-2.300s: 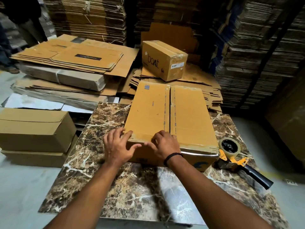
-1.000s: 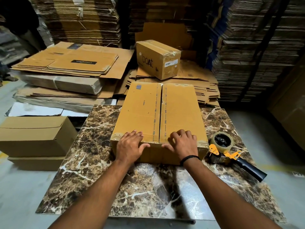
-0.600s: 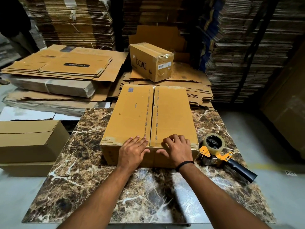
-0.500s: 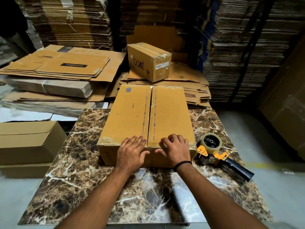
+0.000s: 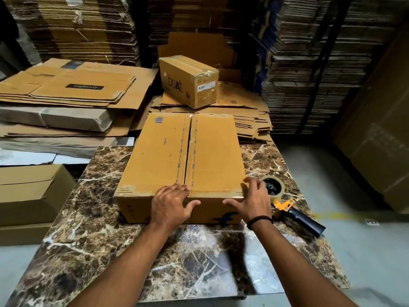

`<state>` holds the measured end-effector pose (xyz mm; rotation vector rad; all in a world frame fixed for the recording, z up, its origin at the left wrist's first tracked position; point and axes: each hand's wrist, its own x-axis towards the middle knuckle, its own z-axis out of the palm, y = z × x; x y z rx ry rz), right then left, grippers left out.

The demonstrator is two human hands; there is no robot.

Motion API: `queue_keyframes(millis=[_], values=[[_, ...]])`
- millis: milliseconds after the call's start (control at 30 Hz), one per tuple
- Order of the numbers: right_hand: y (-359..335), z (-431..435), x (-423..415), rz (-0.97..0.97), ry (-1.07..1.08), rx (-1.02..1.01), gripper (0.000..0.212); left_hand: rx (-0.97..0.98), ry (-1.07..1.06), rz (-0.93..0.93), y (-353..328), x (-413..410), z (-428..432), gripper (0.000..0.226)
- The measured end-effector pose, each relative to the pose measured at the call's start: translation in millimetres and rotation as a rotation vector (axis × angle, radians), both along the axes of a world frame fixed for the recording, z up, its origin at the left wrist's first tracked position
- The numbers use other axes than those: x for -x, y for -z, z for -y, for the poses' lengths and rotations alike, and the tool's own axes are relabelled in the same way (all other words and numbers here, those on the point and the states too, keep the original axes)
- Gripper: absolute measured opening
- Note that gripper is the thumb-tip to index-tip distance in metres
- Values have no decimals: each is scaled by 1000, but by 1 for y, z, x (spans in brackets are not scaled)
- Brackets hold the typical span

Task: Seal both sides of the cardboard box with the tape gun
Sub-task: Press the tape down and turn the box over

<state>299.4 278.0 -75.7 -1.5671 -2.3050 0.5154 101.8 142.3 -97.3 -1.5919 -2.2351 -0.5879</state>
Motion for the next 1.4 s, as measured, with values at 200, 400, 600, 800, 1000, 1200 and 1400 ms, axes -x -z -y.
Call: queue_keyframes(millis=[200,400,600,800,1000,1200,1400], values=[[7,1,-25,-290,74,232,71,-38,20,22,5,3,0,53],[0,0,-25,-177,-5,230,62,-50,5,69,9,3,-1,58],[-8,15,-11,10,18,106,56,-35,-5,89,13,1,-3,62],[-5,12,-13,-228,31,312,43,-54,-5,116,16,-1,-3,55],[3,0,-39,-557,-135,599,59,-66,7,127,16,1,-1,66],[-12,-28,-54,74,-471,158,59,-49,5,150,13,1,-1,72],[0,-36,-44,67,-544,-94,36,-60,4,146,15,1,-1,70]])
